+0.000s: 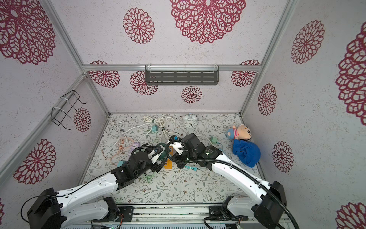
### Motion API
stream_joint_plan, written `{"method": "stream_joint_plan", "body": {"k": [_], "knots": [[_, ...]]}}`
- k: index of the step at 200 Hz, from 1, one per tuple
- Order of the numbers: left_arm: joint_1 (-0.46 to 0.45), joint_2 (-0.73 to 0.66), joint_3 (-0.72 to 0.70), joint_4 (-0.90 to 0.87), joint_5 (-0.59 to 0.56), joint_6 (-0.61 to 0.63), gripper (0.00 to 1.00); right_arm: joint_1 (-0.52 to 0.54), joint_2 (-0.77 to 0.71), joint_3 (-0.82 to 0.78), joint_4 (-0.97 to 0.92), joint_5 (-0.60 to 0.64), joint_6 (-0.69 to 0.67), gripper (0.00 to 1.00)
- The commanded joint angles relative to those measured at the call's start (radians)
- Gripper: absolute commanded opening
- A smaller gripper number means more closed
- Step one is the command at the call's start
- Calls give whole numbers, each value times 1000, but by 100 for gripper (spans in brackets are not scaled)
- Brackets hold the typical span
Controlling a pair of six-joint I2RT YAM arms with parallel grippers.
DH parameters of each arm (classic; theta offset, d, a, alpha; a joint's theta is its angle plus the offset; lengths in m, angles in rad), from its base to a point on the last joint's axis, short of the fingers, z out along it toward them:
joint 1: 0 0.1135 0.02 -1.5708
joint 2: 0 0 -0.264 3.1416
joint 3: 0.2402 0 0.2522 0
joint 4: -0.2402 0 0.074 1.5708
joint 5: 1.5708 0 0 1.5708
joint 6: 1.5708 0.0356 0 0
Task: Charge the cordless meat grinders
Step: Insert the charging cable into the cordless meat grinder.
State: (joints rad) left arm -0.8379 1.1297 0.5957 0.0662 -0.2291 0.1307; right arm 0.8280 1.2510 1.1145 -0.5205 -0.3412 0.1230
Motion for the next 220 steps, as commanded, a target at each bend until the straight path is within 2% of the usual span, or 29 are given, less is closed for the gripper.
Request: {"method": "stream_joint_plan", "body": {"k": [1,220], "knots": [[-5,-6,32,29,8,25,58,7,-2,41,5,-15,-17,0],[-41,25,62,-16,-5,95,58,6,15,57,-27,-22,-39,0]]}}
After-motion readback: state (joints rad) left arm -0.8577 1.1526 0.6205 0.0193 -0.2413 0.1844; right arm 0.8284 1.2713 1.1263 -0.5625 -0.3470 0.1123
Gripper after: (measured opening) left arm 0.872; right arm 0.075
